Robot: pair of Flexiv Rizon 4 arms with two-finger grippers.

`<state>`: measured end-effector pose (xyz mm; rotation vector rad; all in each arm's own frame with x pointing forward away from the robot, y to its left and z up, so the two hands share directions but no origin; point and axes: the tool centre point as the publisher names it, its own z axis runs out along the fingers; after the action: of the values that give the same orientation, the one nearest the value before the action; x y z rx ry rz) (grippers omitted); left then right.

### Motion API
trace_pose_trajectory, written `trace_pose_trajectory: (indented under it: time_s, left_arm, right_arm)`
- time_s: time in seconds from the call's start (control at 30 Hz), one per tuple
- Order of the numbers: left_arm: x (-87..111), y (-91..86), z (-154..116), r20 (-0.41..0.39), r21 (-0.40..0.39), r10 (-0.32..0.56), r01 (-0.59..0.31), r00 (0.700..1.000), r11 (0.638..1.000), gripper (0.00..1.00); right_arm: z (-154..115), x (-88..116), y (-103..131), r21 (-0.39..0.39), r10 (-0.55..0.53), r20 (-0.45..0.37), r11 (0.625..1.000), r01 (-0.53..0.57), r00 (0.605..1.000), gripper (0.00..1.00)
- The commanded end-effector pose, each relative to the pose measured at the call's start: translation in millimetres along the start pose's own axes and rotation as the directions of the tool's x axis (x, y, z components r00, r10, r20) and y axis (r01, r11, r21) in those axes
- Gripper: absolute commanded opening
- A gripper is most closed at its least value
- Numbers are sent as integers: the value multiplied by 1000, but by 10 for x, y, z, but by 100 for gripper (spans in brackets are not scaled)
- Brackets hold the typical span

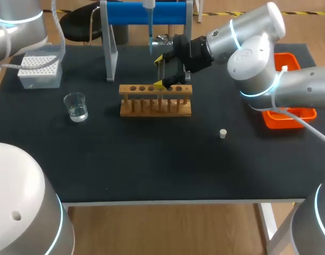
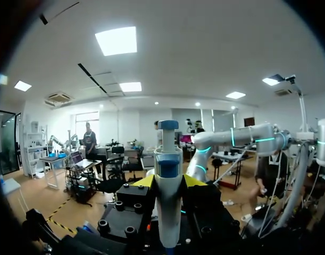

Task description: Invert the test tube, pick up the pipette, mount the tip to pipette, aspirate from beaker and dispense into the tube, eject the tip, return the pipette, and cap with the stopper.

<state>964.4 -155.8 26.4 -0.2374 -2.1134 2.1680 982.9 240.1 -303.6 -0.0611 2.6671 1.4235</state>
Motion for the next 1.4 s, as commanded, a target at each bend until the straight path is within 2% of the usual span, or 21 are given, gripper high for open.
trace_pose_trajectory:
  time_s: [0.03, 0.93, 1.4]
  left_arm:
    - [-45, -16, -6, -24, -5, 2, -2, 1000, 1000, 0]
    - [-85, -47, 53, -51, -3, 28, -28, 998, 1000, 0]
    - [-128, 67, 129, -79, 12, 15, -14, 997, 1000, 0]
  right_arm:
    - [-3, -14, 2, 3, 2, -3, 1000, -2, 1000, 100]
    - [37, -3, 3, 13, 14, -9, 1000, -14, 1000, 100]
    - [37, -3, 3, 13, 14, -9, 1000, -14, 1000, 100]
